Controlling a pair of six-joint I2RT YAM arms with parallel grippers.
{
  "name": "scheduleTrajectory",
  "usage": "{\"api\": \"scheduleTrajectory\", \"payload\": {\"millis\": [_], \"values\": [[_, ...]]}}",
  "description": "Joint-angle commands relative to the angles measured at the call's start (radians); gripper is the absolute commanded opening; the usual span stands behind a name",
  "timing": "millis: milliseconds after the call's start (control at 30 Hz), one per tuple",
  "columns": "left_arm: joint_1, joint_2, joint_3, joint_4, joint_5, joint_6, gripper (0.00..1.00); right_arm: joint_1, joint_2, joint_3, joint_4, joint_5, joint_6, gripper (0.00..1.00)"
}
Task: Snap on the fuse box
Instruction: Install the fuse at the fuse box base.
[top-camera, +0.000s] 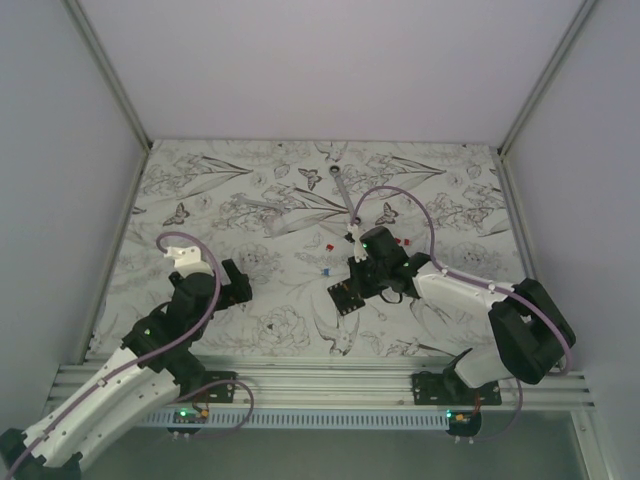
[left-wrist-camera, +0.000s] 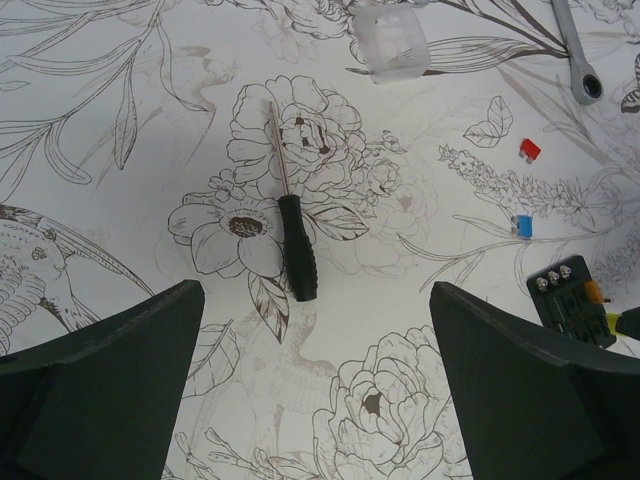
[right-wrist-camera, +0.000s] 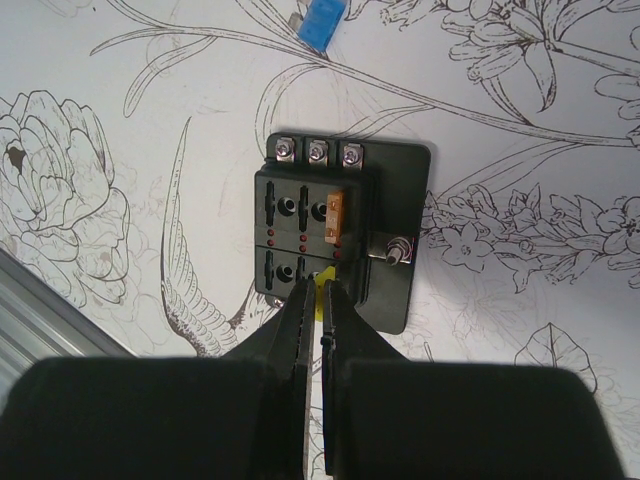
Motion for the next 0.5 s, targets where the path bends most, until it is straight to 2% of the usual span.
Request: {"api": "scheduleTrajectory", "payload": {"millis": [0, 467], "values": [[0.005, 0.019, -0.006, 0.0, -0.001, 0.0, 1.0, 0.005, -0.023, 0.004, -0.017, -0.003, -0.002, 0.0], [0.005, 0.026, -0.006, 0.005, 0.002, 0.003, 1.0, 0.005, -0.018, -0.006, 0.004, -0.027, 0.002, 0.0]]}}
